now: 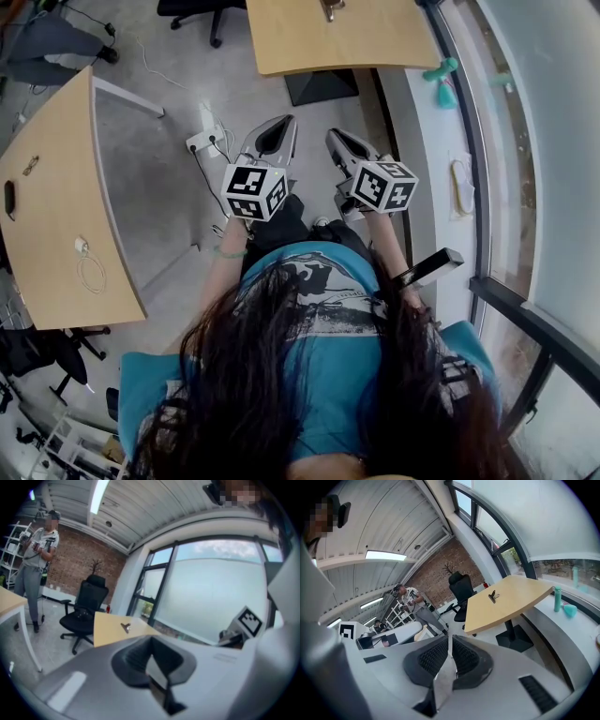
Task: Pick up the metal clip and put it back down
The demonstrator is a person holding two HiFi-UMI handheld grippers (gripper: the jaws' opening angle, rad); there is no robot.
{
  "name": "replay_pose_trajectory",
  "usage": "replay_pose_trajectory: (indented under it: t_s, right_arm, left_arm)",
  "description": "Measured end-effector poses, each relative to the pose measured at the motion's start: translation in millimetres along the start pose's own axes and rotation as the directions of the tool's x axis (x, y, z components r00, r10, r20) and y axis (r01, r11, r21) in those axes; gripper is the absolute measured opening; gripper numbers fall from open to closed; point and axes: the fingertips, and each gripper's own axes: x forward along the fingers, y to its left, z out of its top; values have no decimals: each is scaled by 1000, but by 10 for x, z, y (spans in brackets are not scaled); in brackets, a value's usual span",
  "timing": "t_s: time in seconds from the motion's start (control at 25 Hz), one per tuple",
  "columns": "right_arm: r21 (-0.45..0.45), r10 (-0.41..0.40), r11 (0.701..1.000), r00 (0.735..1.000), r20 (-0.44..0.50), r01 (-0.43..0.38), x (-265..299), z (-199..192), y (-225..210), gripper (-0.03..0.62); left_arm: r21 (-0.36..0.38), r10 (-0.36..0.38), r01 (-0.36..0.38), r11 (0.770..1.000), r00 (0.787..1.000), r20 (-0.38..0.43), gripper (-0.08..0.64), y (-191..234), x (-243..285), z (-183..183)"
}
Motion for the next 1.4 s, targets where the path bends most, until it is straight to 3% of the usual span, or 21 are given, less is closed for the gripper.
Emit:
replay_pose_trajectory:
  t_s: [0.32, 0.8, 1.4]
  right_arm:
    - [-28, 58, 998, 998, -25, -59, -548, -254, -55, 37]
    - [-42, 84, 996, 996, -17, -84, -1445, -668, -89, 34]
    - [-93, 113, 989, 993, -30, -116, -1753, -929, 133, 33]
  left_arm:
    - [8, 40, -40, 999, 999, 7, 4, -624, -205, -220]
    - [26, 60, -60, 998, 998, 15, 3, -1475, -651, -591]
    - [44, 84, -86, 995, 995, 50, 3, -1743, -1084, -696]
